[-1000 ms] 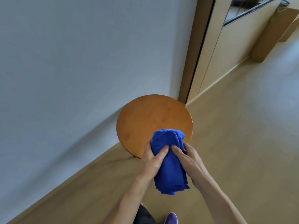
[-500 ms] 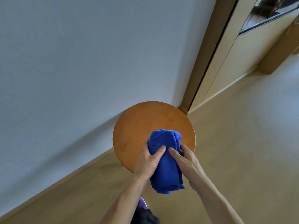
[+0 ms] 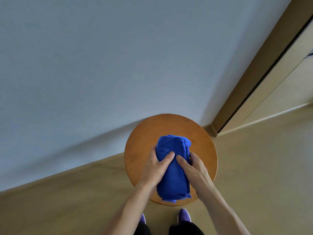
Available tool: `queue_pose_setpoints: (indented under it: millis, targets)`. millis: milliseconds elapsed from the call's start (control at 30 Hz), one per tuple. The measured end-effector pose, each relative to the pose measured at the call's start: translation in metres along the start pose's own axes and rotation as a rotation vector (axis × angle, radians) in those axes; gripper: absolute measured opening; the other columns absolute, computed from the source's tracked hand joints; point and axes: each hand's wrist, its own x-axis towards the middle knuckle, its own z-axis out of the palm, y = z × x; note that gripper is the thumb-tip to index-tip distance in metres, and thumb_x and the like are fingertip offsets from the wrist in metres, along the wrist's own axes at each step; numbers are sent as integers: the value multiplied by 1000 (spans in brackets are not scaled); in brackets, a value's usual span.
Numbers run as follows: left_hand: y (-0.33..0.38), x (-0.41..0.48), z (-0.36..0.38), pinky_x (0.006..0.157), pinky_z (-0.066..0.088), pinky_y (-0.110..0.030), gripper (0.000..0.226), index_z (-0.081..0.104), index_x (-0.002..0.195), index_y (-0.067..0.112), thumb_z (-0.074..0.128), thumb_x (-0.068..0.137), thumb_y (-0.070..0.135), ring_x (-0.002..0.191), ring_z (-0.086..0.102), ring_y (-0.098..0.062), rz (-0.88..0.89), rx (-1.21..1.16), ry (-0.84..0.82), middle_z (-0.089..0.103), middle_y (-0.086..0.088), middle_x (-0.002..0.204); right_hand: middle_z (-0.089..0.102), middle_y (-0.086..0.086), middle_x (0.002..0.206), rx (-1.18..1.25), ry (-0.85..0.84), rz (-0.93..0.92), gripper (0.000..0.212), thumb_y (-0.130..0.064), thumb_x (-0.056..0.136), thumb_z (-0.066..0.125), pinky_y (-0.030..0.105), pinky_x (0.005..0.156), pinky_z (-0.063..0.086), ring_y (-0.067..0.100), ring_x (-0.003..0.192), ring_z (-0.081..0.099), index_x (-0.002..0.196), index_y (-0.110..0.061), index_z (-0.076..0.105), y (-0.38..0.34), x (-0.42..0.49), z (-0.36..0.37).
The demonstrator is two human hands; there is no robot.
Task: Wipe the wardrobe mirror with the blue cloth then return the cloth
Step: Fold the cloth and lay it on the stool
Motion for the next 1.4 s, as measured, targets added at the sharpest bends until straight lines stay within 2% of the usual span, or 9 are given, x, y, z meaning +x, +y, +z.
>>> queue_pose_setpoints:
  millis: [233,467,600,800,933,1033,1200,1300,1400]
  targets:
    - [7,3,52,72,57,-20,57,55,127,37,77,78,57,91,71,1,-28,-64,157,72,21,104,67,0,85,-108,-134,-41,21,-41,94,62,31,64,53,15,76,64,89,-21,60,-1,47,-52]
    - [-2,-9,74,62,52,-10,48,52,124,39,79,84,43,87,68,8,-74,-141,299,69,17,109,68,7,93,-141,-247,-42,24,-39,92,64,44,77,57,24,87,66,98,-16,61,5,51,-63]
    - [0,-12,79,62,51,-8,41,53,120,39,77,87,40,86,68,9,-64,-159,327,69,17,109,67,0,94,-138,-252,-41,24,-42,89,67,32,68,55,15,85,66,99,-21,59,0,54,-64]
    - [10,-8,73,64,52,-10,47,51,130,33,74,90,40,88,68,7,-17,-164,310,69,14,113,64,2,87,-183,-225,-92,29,-44,88,67,26,59,50,13,74,60,93,-18,55,-11,57,-59]
    - [14,-7,66,67,53,-13,44,51,127,41,73,90,43,90,68,8,-1,-167,293,69,18,112,65,11,94,-166,-217,-103,29,-40,90,66,32,63,50,16,75,58,95,-13,56,-15,56,-56]
    - [12,-8,61,67,53,-11,39,53,126,45,71,91,44,93,68,8,12,-167,271,71,22,109,66,5,89,-166,-223,-102,29,-42,87,68,33,66,54,13,75,62,95,-16,57,-17,55,-53]
    - [14,-9,54,71,54,-12,29,57,117,59,59,88,67,98,67,10,41,-130,165,71,28,108,75,-12,91,-13,-305,-53,37,-47,77,79,29,71,59,4,84,72,104,-27,63,-17,50,-47]
    - [13,-5,45,71,55,-13,41,58,115,62,47,83,84,99,68,9,9,-188,124,71,28,110,76,-4,99,70,-362,-30,33,-38,82,79,44,86,60,16,93,73,108,-23,65,-19,53,-45]
    - [8,-1,35,87,50,-23,55,67,109,60,42,73,94,101,67,10,-64,-280,134,72,28,111,76,4,108,182,-437,-8,29,-22,88,73,49,95,56,24,102,72,116,-19,66,-21,55,-45]
